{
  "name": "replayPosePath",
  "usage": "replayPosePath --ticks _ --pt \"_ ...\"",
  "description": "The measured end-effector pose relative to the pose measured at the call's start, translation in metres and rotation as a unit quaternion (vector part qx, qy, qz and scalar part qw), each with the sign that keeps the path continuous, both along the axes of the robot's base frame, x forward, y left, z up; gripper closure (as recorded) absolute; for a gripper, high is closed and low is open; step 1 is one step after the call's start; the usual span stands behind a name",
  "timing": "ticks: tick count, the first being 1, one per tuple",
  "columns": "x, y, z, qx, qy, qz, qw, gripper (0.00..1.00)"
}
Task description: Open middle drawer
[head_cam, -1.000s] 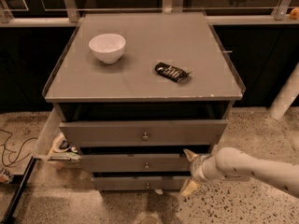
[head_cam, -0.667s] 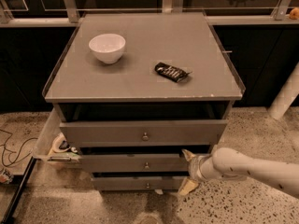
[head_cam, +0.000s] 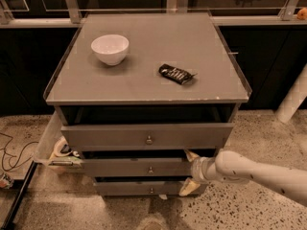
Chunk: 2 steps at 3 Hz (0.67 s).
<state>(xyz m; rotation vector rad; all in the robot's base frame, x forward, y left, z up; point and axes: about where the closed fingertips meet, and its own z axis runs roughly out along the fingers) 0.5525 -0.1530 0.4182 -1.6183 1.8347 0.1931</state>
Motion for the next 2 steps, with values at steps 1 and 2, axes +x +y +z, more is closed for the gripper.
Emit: replayPosePath --ticks 1,2 --pt "0.009 0.001 0.0 0.001 -0.021 0.006 0.9998 0.0" --pt "0.03 -0.012 -0.018 -0.004 -0.049 0.012 0.9987 0.0"
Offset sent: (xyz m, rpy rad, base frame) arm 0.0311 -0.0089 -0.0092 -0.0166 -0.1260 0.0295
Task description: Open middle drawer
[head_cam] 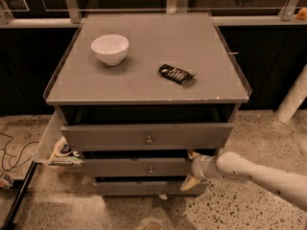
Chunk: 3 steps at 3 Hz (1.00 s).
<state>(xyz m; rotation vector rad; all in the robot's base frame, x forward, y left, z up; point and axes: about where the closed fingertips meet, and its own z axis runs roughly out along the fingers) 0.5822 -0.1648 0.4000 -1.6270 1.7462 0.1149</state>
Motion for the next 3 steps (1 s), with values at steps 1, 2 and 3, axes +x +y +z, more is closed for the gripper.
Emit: replayPosePath --ticks 1,2,3 --pt "0.0082 0.0056 -0.0145 0.006 0.007 0.007 0.9999 0.0" --pt "0.0081 0.0057 -0.0145 0.006 0.007 0.007 0.9999 0.0" --pt "0.0081 0.0057 -0.0142 0.006 0.007 0.007 0.9999 0.19"
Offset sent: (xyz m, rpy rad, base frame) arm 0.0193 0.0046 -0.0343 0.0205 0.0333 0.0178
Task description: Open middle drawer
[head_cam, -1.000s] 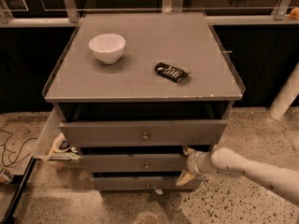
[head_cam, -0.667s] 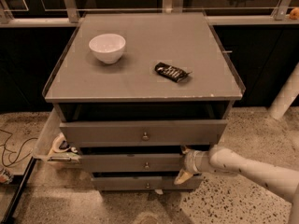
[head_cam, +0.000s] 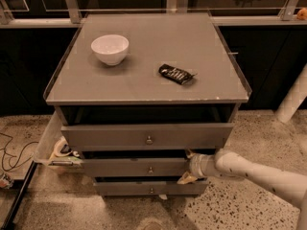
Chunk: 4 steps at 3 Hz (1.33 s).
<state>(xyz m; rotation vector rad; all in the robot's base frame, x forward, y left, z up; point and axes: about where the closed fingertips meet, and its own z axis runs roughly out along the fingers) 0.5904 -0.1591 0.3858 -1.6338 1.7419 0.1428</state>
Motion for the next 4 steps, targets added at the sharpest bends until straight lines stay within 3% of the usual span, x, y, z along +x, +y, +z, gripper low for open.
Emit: replayPosePath --ticks 3,4 --pt "0.001 0.0 0.014 0.0 0.0 0.0 1.0 0.89" --pt "0.0 0.0 0.017 0.0 0.0 0.0 1.0 1.0"
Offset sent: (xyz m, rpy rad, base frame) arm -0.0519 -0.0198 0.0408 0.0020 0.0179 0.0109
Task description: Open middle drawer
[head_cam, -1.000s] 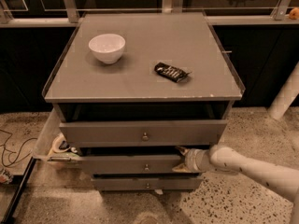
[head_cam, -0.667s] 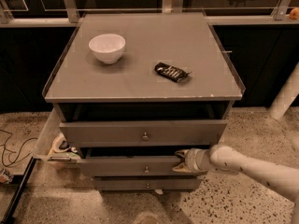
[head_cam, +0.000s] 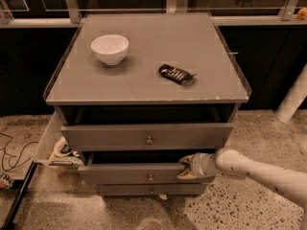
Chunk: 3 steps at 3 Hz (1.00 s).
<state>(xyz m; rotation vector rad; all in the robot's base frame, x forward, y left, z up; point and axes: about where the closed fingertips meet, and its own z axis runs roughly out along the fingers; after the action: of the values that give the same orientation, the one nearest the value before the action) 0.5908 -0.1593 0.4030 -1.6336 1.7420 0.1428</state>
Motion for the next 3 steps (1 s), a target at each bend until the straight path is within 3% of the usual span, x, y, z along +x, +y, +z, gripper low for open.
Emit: replayPosePath --ticks 1,3 --pt "-0.0146 -0.0037 -0.0004 0.003 0.003 -0.006 1.0 0.88" --pt "-0.0146 -0.0037 -0.0004 0.003 0.003 -0.006 1.0 0.45"
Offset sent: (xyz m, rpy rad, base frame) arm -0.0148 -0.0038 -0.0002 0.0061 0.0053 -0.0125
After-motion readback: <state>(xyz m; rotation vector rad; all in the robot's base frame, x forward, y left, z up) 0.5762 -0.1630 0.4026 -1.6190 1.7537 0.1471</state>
